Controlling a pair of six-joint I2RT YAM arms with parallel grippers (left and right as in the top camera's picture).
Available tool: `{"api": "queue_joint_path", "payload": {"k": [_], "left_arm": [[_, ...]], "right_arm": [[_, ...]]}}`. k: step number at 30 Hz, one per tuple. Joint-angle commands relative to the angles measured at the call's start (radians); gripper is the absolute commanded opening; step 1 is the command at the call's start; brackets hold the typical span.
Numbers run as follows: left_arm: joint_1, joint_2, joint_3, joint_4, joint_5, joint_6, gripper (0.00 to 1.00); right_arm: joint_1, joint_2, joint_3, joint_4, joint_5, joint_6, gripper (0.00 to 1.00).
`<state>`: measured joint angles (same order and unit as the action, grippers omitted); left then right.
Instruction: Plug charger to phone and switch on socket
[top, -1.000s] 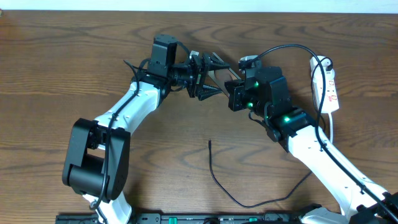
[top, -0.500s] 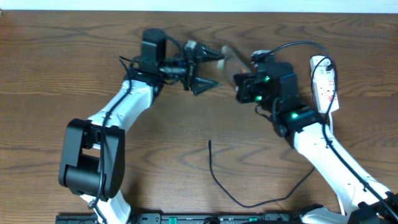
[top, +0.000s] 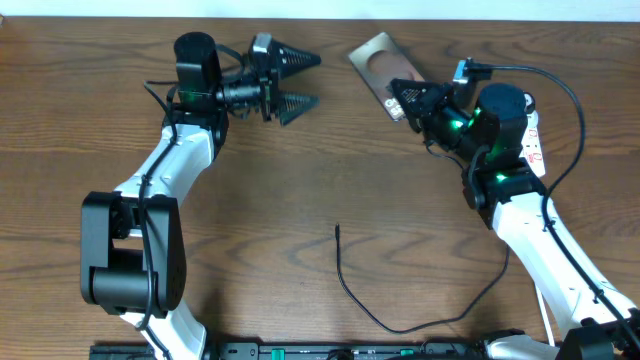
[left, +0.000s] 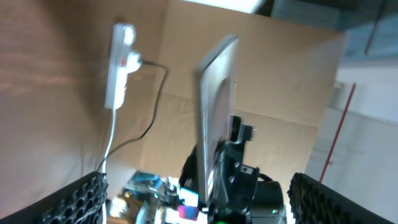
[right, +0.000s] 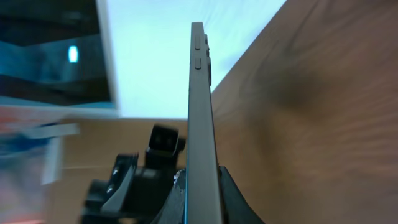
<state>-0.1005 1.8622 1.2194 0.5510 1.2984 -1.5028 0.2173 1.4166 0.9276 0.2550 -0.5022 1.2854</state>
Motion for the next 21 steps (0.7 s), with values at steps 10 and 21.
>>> {"api": "queue_joint_path", "payload": {"k": [10,21], "left_arm": [[-0.004,-0.033,0.013,0.319,-0.187,-0.239,0.93],[-0.07,-0.033,0.013,0.318,-0.238,-0.238,0.93]], "right_arm": [[0.1,-0.006,0.015,0.183,-0.051,0.341,0.01],[0.203,-0.006,0.015,0.182,-0.001,0.288,0.01]]}}
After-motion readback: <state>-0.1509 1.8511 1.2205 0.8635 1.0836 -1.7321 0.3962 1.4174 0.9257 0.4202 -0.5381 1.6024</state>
